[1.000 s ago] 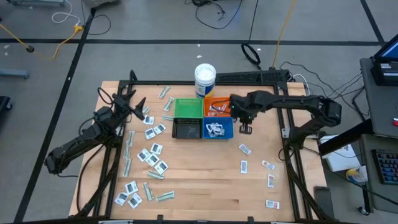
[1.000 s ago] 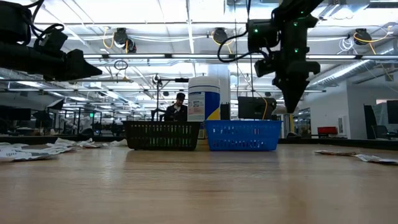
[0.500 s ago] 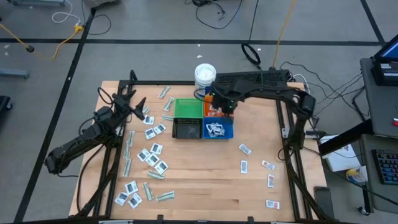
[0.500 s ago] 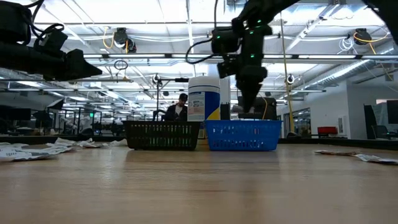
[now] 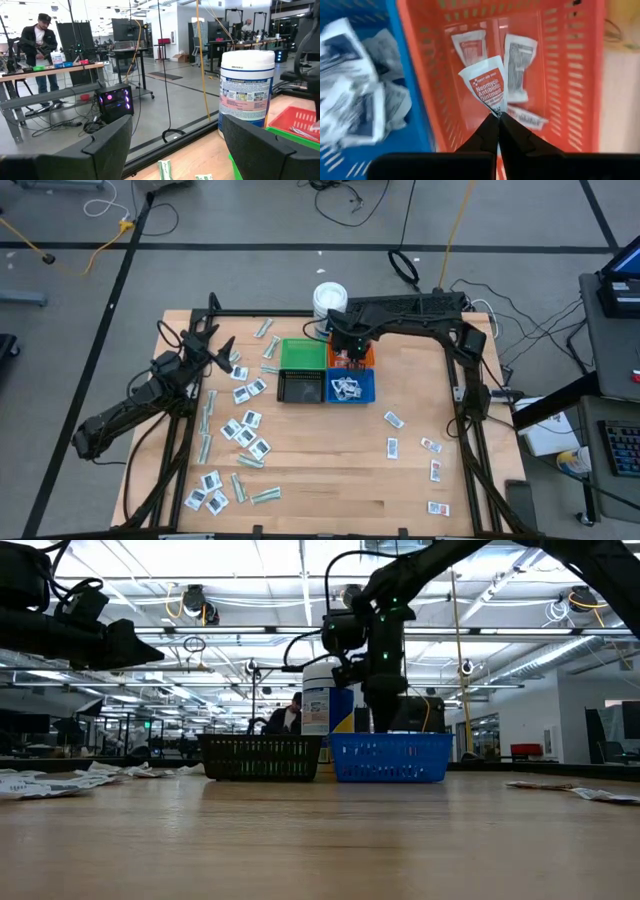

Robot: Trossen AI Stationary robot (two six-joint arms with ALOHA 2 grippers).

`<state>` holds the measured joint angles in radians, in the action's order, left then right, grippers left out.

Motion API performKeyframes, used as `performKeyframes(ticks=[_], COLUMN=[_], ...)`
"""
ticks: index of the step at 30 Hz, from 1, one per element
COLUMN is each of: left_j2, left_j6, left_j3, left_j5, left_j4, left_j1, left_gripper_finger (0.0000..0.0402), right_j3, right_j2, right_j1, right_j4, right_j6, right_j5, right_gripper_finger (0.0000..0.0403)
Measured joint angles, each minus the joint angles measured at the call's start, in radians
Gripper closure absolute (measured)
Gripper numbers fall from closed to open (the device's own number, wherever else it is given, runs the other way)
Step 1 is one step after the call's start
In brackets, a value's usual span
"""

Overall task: Pick & Place First Aid Supplies
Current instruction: Put the orange ointment pack into the orange basket

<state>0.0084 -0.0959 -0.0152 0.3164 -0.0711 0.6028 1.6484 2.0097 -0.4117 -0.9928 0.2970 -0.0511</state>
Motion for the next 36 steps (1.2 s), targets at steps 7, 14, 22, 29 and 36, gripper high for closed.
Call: performKeyframes(ticks=[7,14,22,29,36], left_j2=[0.0,0.0,0.0,0.0,0.0], left_j6=[0.0,0.0,0.0,0.0,0.0], left_j3=[0.0,0.0,0.0,0.0,0.0], left_j5=[0.0,0.0,0.0,0.0,0.0], left_j4=[0.0,0.0,0.0,0.0,0.0], left_j1=[0.0,0.0,0.0,0.0,0.0], left_gripper_finger=[0.0094,0.0094,0.0094,0.0094,0.0094], right_j3=[-0.033,-0.034,-0.035,-0.035,-0.105], right_j2=[0.001,0.001,-0.044,-0.131,-0.234], right_j1=[0.009,0.008,0.015,0.069,0.151], right_j4=[0.041,0.046,0.007,-0.103,-0.092], right_j6=[-0.02,-0.051,-0.239,-0.479,-0.593], right_j5=[0.0,-0.082,-0.078,-0.075,-0.076], right_gripper_finger=[0.0397,0.0338,0.0244,0.0228,0.0236])
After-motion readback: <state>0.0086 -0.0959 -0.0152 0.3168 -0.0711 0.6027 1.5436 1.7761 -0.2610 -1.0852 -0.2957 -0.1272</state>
